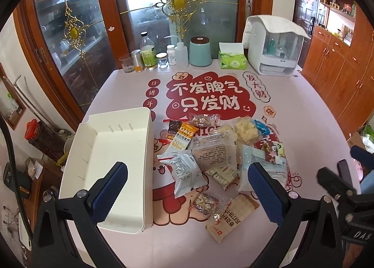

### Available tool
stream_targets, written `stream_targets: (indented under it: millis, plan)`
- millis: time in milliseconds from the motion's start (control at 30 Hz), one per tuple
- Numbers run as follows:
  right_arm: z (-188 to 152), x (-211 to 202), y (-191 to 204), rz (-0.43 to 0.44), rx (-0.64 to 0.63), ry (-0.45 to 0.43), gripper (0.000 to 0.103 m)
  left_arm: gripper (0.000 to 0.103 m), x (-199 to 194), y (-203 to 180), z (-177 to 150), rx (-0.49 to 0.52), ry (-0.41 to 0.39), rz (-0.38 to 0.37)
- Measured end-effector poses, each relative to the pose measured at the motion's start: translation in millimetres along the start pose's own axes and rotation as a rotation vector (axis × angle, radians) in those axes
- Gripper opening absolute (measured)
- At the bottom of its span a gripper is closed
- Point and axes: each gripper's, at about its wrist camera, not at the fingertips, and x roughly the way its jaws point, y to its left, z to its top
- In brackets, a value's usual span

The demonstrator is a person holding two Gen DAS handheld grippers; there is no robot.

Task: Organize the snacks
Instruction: 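Move both grippers down toward the snack pile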

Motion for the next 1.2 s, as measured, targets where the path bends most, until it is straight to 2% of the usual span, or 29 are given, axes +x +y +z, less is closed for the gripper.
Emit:
stream_targets:
  millis: [133, 367, 467, 567, 900, 1200]
  plan:
    - [-3.9, 12.7, -16.1, -0.013, 0.006, 0.024, 0.101, 0.102, 23.9, -2.1, -11.5, 0.012, 0.034, 0.018]
    - [-20.0, 61.0, -54.9, -0.042, 0.02, 0.101, 0.101, 0.102, 84.2, -17.0, -53.7, -0.007, 0.193, -0.068]
    - [-30.3, 86.6, -70.9, -0.036, 0.037, 0.16, 0.098, 0.102, 103.1, -21.9, -68.3, -0.043, 0.243, -0.102]
    - [-39.1, 104.5, -79.7, -0.016, 0.052, 0.202, 0.097, 0.102, 114.4, -20.6, -77.4, -0.099, 0.261, -0.116]
    - [-50.2, 158.9, -92.6, 0.138, 0.112, 0.306, 0.096, 0.102, 149.2, -9.4, -97.4, -0.22, 0.31, -0.113]
    - [-57.0, 204.1, -95.5, 0.26, 0.225, 0.407, 0.096, 0.102, 180.0, -11.3, -108.6, -0.219, 0.372, -0.076]
